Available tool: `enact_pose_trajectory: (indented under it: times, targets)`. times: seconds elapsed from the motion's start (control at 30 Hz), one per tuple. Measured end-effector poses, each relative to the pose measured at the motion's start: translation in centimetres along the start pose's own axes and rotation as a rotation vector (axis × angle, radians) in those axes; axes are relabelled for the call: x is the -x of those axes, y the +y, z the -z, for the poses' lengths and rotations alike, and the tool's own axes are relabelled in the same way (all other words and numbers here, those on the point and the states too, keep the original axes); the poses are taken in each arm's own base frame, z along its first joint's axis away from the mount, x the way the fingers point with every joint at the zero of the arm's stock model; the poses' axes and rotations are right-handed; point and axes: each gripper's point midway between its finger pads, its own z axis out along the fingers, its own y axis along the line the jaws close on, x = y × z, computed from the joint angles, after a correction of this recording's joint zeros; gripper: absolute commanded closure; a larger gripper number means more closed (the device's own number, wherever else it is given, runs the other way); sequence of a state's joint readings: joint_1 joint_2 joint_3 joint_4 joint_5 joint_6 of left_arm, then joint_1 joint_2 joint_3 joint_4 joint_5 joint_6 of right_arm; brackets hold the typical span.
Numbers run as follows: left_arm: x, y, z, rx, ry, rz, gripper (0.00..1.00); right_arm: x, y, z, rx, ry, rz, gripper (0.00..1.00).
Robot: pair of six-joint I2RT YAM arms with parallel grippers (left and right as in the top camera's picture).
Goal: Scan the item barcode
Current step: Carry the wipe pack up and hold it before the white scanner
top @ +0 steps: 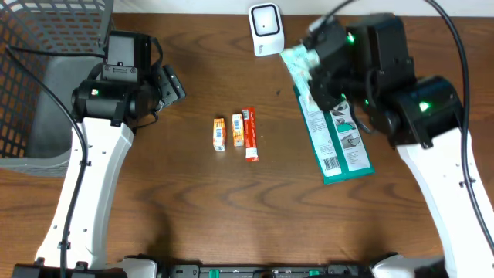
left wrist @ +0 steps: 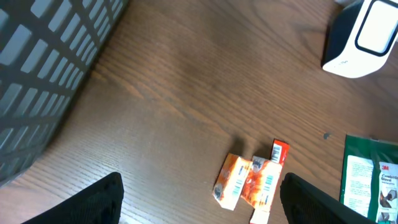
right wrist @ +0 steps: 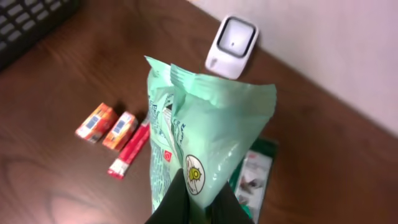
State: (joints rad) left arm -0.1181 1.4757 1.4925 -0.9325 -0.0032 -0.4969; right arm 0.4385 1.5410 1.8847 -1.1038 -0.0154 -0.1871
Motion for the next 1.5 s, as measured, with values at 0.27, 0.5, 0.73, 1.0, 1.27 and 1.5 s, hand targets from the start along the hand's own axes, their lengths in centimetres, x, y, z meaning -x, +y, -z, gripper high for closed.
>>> enact_pose_trajectory:
  times: [0.27,0.5,0.73,1.0,1.27,1.5]
  targets:
    - [0.0,0.0,0.0,0.0,0.0,0.0,0.18,7.3,-1.4,-2.0,-0.096,-0.056,0.094,0.99]
    - [0.0,0.0,0.0,0.0,-0.001,0.0,0.18,10.4,-1.0,-6.2,-0.172,-0.092,0.24,0.99]
    - [0.0,0.0,0.0,0.0,0.0,0.0,0.18,10.8,-0.3,-13.8,-0.266,-0.046,0.413,0.99]
    - [0.0,0.0,0.0,0.0,0.0,0.0,0.18,9.7,-1.0,-23.6,-0.387,0.015,0.606,0.99]
    - [0.0,0.0,0.0,0.001,0.0,0.0,0.18,8.8,-2.0,-30.9,-0.535,0.014,0.72,0.99]
    - [0.0,0.0,0.0,0.0,0.0,0.0,0.18,7.6,-3.4,-35.3,-0.704,0.007,0.742,0.99]
